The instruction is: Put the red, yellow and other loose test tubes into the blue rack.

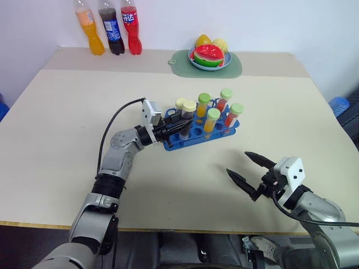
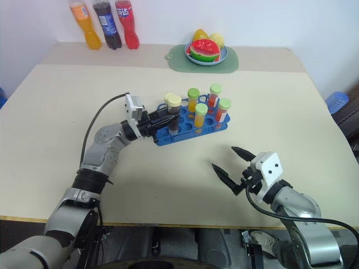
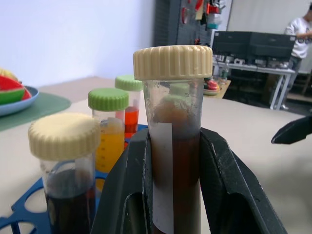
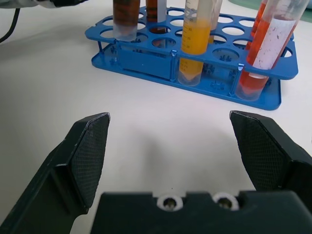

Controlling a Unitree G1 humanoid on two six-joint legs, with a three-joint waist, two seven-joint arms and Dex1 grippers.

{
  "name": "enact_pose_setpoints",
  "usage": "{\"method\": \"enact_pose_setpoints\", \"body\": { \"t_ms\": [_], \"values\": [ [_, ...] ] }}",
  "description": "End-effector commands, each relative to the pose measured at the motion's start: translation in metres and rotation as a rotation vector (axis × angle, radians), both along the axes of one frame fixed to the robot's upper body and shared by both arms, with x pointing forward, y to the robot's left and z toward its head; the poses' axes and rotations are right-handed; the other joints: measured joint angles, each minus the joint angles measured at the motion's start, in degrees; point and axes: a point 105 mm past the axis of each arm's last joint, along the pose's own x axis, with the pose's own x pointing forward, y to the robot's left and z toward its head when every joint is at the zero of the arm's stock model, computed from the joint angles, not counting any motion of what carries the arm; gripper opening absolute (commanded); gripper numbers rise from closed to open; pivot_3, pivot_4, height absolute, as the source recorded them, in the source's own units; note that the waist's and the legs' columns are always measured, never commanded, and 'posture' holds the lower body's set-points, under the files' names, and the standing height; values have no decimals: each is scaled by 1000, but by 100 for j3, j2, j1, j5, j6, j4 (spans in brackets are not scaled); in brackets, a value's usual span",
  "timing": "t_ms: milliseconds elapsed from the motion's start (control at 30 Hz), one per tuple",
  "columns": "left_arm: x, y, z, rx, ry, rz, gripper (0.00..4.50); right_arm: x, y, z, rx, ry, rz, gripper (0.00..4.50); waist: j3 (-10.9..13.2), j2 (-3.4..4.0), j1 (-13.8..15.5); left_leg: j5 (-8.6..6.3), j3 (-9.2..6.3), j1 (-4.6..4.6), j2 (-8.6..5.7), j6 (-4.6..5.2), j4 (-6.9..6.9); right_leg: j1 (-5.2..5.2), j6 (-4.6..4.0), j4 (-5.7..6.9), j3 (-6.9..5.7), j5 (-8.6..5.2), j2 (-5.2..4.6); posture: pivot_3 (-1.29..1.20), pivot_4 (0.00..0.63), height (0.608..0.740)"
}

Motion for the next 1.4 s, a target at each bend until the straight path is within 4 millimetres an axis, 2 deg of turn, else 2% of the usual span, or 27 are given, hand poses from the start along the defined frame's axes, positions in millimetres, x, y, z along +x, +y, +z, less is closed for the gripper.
{"method": "enact_pose_setpoints", "body": {
  "t_ms": [33, 333, 433, 467, 500, 567, 600, 767, 867, 967, 1033, 1167, 1300, 1400],
  "values": [
    [5, -4, -6, 21, -3, 20, 737, 1, 0, 12, 4, -54, 0, 4373, -1, 0, 0, 0, -1, 3, 0, 1, 0, 4, -1, -1, 0, -1, 0, 0, 150, 740],
    [12, -14, -16, 85, -61, 85, 737, 1, -1, 13, -4, -57, 2, 4373, -2, 0, 11, -3, -6, 3, -1, 5, 3, 14, -1, -8, -4, -1, 0, 0, 150, 740],
    [10, -12, -13, 39, -43, 62, 737, 2, -1, 14, -5, -59, 2, 4373, -2, 0, 8, -3, -8, 4, -1, 6, 6, 19, 0, -9, -4, 0, 0, 0, 150, 740],
    [10, -11, -10, 26, -45, 66, 1777, 2, -1, 14, -5, -59, 3, 4373, -2, 0, 6, -3, -9, 4, -1, 6, 6, 19, 0, -9, -4, 1, 0, 0, 150, 740],
    [10, -9, -8, 21, -53, 80, 2160, 1, -1, 14, -5, -60, 3, 4373, -2, 0, 2, -3, -9, 4, -1, 6, 6, 19, 0, -9, -4, 1, 0, 0, 150, 740],
    [10, -7, -3, 7, -43, 94, 3273, 1, -2, 14, -7, -60, 4, 4373, -2, 1, 1, -5, -9, 3, -1, 8, 6, 18, 0, -9, -4, 0, 0, 0, 150, 740],
    [10, -6, -2, 6, -33, 101, 3689, 1, -3, 15, -10, -61, 2, 4373, -2, 0, 1, -6, -9, 3, -1, 10, 6, 17, 1, -9, -4, 1, 0, 0, 150, 740],
    [-7, 0, 6, 42, -63, 85, 3689, 13, -14, 17, -20, -85, -65, 4373, -3, 2, -27, -8, -10, 4, 3, 13, 4, 17, 15, -10, -4, 8, 3, 0, 150, 740],
    [-14, 20, 12, 2, -45, 105, 3689, 30, -30, 18, -55, -113, -168, 4373, -4, 4, -38, -7, -9, 5, 3, 13, 5, 17, 8, -9, -3, 6, 4, 0, 150, 740],
    [-21, 41, 9, 34, -63, 148, 3689, 34, -39, 16, -57, -111, -185, 4373, -6, 9, -24, -8, -10, 6, 4, 13, 4, 16, 0, -8, -4, 1, 4, 0, 150, 740],
    [-28, 64, 1, 73, -34, 174, 3689, 31, -43, 12, -53, -98, -192, 4373, -6, 10, -15, -8, -10, 6, 4, 13, -1, 15, 8, -9, -4, 5, 4, 0, 150, 740],
    [-41, 98, -9, 136, 7, 255, 3689, 19, -54, 6, -51, -77, -218, 4373, -6, 11, -6, -9, -7, 5, 7, 15, -3, 15, 9, -9, -4, 6, 3, 0, 150, 740],
    [-58, 119, -13, 168, 70, 287, 3689, 4, -66, 6, -51, -63, -241, 4373, -5, 12, -6, -9, -3, 6, 7, 14, -2, 15, -2, -10, -4, 0, -5, 0, 150, 740],
    [-68, 126, -17, 203, 123, 263, 3689, -4, -71, 7, -47, -60, -249, 4373, -5, 12, -7, -9, -2, 9, 7, 14, -2, 18, -4, -10, -5, -1, -11, 0, 150, 740]
  ]
}}
